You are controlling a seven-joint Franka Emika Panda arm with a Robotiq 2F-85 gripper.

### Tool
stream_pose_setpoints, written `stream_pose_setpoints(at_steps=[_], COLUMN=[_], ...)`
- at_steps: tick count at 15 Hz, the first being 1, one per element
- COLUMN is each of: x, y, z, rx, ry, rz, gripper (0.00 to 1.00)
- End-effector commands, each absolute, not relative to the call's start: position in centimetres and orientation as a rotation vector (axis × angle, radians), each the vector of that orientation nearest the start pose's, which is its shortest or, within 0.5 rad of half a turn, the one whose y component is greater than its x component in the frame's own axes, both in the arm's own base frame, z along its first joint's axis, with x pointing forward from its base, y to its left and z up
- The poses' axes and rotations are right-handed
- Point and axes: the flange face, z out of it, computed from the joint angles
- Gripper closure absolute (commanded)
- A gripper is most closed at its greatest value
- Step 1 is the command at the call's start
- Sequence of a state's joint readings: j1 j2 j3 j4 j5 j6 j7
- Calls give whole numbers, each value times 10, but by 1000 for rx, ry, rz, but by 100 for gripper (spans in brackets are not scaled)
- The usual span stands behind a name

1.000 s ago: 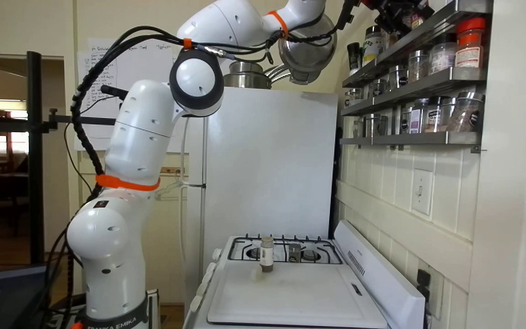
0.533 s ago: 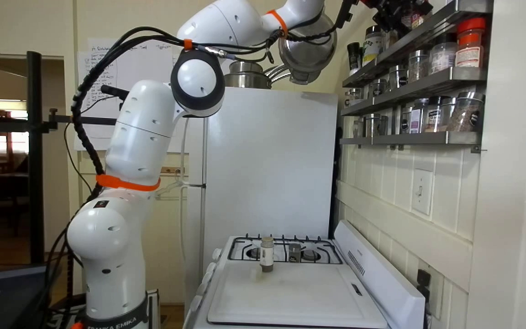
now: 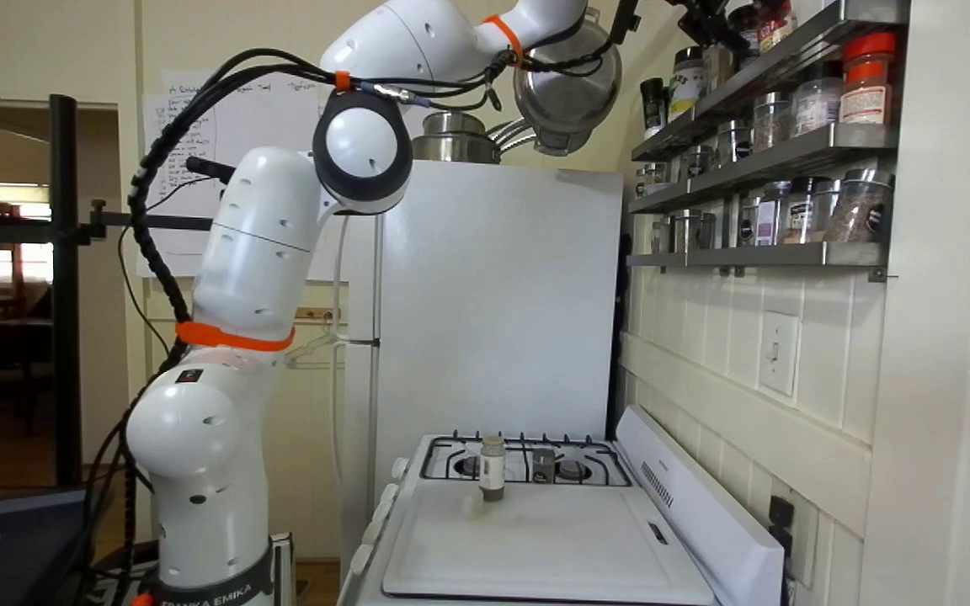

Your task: Put the orange bottle on the shelf

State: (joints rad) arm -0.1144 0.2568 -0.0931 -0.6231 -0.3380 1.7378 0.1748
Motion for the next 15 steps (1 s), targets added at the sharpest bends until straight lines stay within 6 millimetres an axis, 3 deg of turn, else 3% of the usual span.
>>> stream_pose_setpoints(at_steps=[1,15], x=[513,505], y=[-115,-98], z=[931,926], rx=[-3129,-3173], ry=[751,696], rz=[-1408,-1388], gripper=[0,0])
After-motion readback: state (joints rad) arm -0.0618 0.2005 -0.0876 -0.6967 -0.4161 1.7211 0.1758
